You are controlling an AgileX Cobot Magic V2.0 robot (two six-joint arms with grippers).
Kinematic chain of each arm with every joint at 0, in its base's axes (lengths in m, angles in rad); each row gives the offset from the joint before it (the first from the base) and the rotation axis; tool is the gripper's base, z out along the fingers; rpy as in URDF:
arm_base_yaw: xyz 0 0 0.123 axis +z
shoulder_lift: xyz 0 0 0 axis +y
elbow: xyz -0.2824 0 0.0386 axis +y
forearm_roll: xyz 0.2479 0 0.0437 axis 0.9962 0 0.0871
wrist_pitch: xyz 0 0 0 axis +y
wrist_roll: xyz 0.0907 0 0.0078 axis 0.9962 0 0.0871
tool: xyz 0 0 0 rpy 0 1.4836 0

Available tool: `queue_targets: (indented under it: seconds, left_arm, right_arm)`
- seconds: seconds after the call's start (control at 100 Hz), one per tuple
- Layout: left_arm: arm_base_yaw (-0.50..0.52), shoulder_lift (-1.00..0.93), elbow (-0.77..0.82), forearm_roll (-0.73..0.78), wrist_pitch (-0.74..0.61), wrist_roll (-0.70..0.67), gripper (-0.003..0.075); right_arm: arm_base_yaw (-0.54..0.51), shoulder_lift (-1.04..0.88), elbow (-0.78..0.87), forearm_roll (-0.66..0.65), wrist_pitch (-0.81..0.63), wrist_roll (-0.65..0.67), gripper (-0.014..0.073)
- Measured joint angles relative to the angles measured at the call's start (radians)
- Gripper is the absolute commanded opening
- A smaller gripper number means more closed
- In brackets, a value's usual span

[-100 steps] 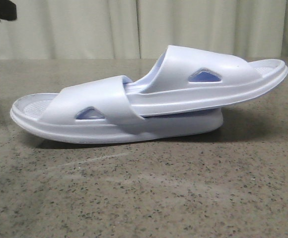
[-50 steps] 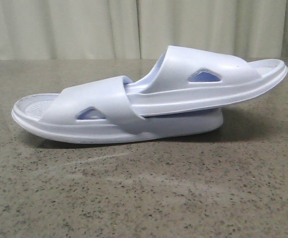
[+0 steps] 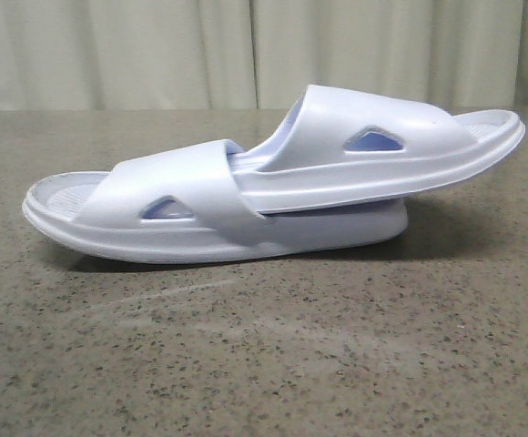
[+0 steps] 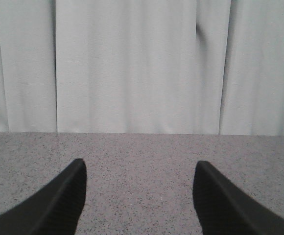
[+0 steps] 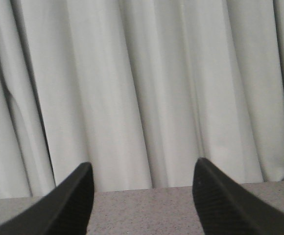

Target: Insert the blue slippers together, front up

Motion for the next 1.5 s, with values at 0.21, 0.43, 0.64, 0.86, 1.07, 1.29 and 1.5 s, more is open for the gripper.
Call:
queue_targets:
  seconds: [0.21,0.43,0.64,0.86,1.07,1.29,1.5]
  left_arm:
    - [0.0,-0.039,0.042,-0.004,0.0,0.0,0.0415]
    - [0.0,-0.041,0.045,-0.004,0.0,0.0,0.0337]
    - [0.0,-0.041,0.045,-0.004,0.0,0.0,0.0125]
    - [0.0,-0.041,0.045,-0.004,0.0,0.0,0.0016]
    - [0.0,-0.041,0.045,-0.004,0.0,0.0,0.0016]
    - [0.0,-0.041,0.045,-0.004,0.0,0.0,0.0016]
    - [0.0,-0.041,0.045,-0.004,0.0,0.0,0.0016]
  right_arm:
    - [-0.001,-0.204,0.126,0.0,0.086,-0.015,0.0386]
    - [-0.001,-0.316,0.21,0.0,0.023,-0.018,0.0366]
    - [-0.001,-0.322,0.22,0.0,0.005,-0.018,0.0129]
    - [-0.001,-0.322,0.22,0.0,0.002,-0.018,-0.0106]
    - [-0.001,-0.322,0.22,0.0,0.006,-0.018,-0.0107]
    - [-0.001,-0.322,0.22,0.0,0.017,-0.018,-0.0107]
    - [-0.001,-0.322,0.22,0.0,0.02,-0.018,-0.0107]
